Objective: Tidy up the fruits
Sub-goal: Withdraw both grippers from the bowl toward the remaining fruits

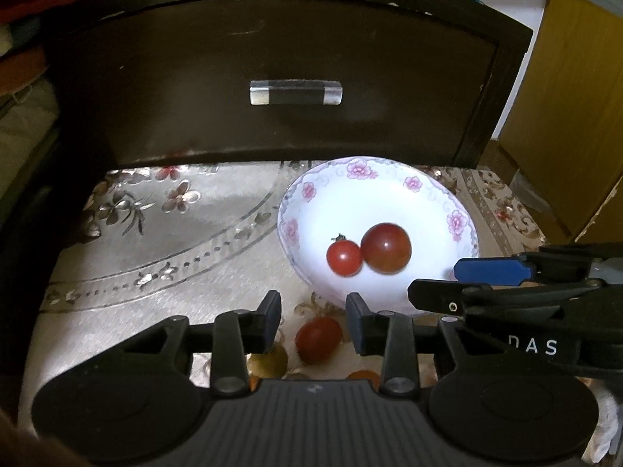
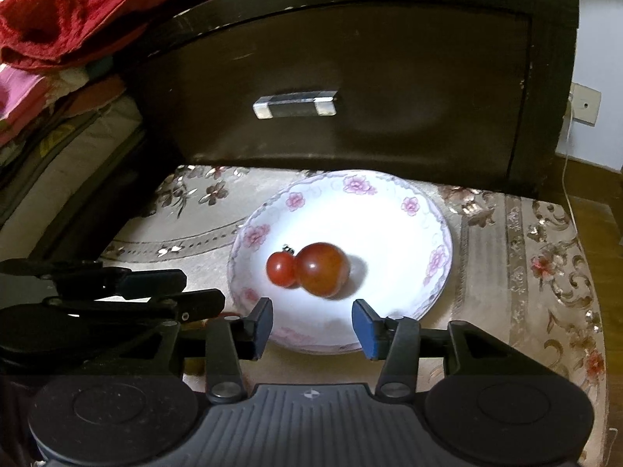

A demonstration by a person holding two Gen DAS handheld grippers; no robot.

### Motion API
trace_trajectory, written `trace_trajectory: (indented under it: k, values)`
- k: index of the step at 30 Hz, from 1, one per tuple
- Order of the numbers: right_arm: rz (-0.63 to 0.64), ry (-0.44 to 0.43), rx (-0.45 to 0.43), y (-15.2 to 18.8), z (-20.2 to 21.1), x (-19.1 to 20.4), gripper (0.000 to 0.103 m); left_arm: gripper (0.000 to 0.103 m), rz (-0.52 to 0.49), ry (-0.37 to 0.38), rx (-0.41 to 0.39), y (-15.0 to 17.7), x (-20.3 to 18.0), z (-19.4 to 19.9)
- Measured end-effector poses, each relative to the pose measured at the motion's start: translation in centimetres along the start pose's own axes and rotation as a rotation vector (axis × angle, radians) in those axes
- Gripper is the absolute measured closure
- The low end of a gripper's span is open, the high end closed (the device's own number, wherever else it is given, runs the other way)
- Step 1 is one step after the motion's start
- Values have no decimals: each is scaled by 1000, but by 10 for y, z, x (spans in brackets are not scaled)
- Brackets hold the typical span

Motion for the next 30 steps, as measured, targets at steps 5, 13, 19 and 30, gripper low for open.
trace_trajectory:
  k: [5, 13, 19, 30]
  values:
    - [9, -15, 6, 2, 2, 7, 60, 60, 3, 1, -1, 4, 5, 6]
    - [29, -57, 36, 12, 0, 20, 59, 58, 6, -14, 29, 20, 15, 13]
    - [53, -84, 66, 19, -6, 34, 58, 55, 12, -19, 39, 31, 28, 21]
    - [106, -103, 100, 27, -13, 46, 55, 47, -25, -9, 69, 50, 31, 31]
Point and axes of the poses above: each gripper's, at about its wrist camera, not at the fingertips, and z roughly against the way its jaws point, x to its left, y to its underside, the point moved 3 cm from there along -z, roughly the way its jaws point, and after that the axes turned 10 degrees about z, right-handed, at the moved point
